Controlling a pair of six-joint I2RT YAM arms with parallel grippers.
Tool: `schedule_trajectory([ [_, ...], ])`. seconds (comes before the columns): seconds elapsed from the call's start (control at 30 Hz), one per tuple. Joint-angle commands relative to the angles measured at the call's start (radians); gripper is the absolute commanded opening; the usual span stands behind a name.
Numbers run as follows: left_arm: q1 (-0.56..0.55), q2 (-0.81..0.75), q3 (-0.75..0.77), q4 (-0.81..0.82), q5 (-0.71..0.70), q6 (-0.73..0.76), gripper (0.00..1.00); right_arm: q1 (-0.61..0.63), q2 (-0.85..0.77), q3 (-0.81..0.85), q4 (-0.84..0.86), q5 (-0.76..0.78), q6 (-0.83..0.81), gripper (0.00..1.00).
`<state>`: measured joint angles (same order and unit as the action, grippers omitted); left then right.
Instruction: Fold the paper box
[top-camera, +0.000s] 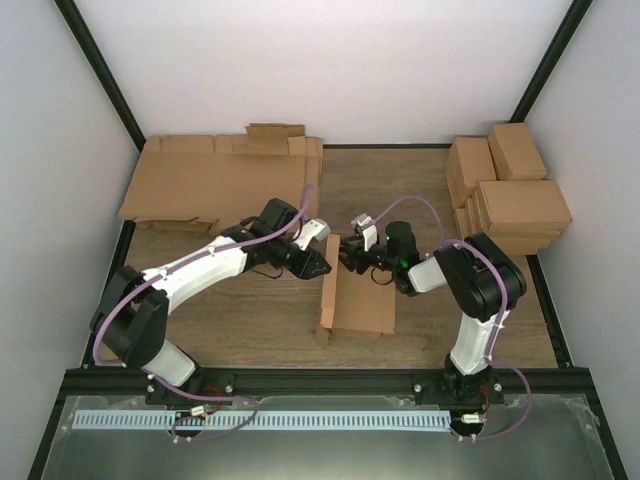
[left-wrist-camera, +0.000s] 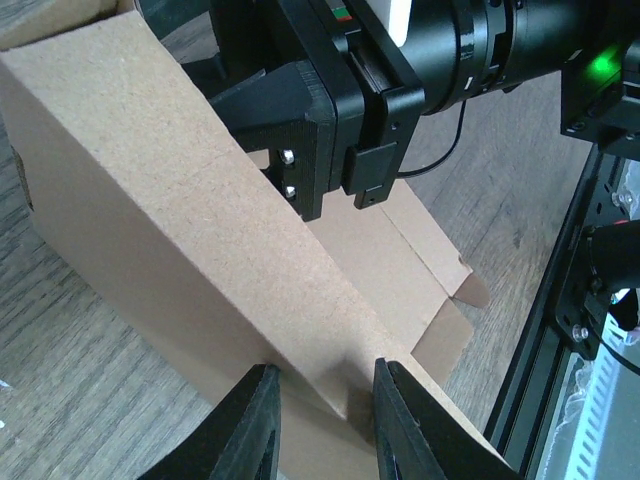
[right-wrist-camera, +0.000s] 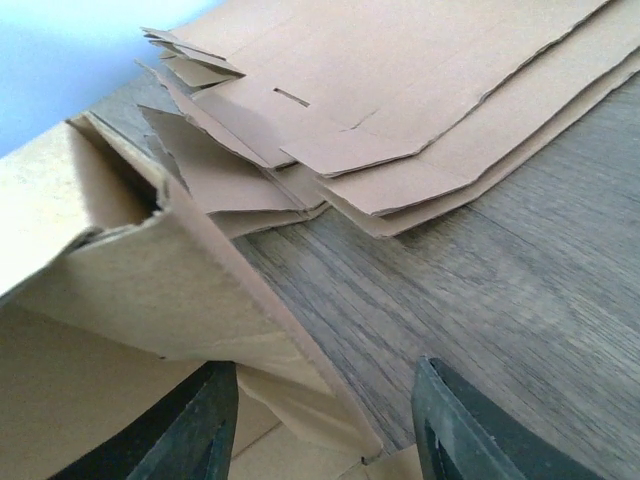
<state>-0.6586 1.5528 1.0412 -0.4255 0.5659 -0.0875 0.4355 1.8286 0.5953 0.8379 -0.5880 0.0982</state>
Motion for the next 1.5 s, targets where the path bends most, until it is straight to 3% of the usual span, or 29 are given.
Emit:
schedule_trajectory([
  [0.0,0.000,0.017,-0.044,-0.088,-0.017,0.039,0.28,0.004,0.009,0.028,0.109,-0.048,-0.009,0.47],
  [0.2,0.011,0.012,-0.049,-0.092,-0.026,0.050,0.28,0.005,0.002,0.027,0.108,-0.060,-0.013,0.27],
  [0.47,0.011,-0.045,-0.051,-0.086,-0.105,0.045,0.33,0.022,-0.081,-0.031,0.075,0.047,-0.032,0.16],
  [0.8,0.013,-0.096,-0.056,-0.064,-0.184,-0.005,0.59,0.081,-0.172,-0.117,0.045,0.199,-0.015,0.03],
  [0.93,0.013,-0.071,-0.064,-0.031,-0.183,-0.046,0.59,0.086,-0.167,-0.123,0.035,0.206,-0.011,0.03],
  [1.07,0.014,-0.056,-0.043,-0.009,-0.205,-0.082,0.61,0.086,-0.141,-0.093,0.013,0.213,0.000,0.10],
  [1.2,0.016,-0.056,-0.025,-0.001,-0.194,-0.096,0.62,0.086,-0.146,-0.100,0.032,0.218,0.018,0.34],
  [1.47,0.017,-0.021,-0.007,-0.012,-0.168,-0.097,0.42,0.086,-0.063,-0.017,0.016,0.255,0.012,0.37],
])
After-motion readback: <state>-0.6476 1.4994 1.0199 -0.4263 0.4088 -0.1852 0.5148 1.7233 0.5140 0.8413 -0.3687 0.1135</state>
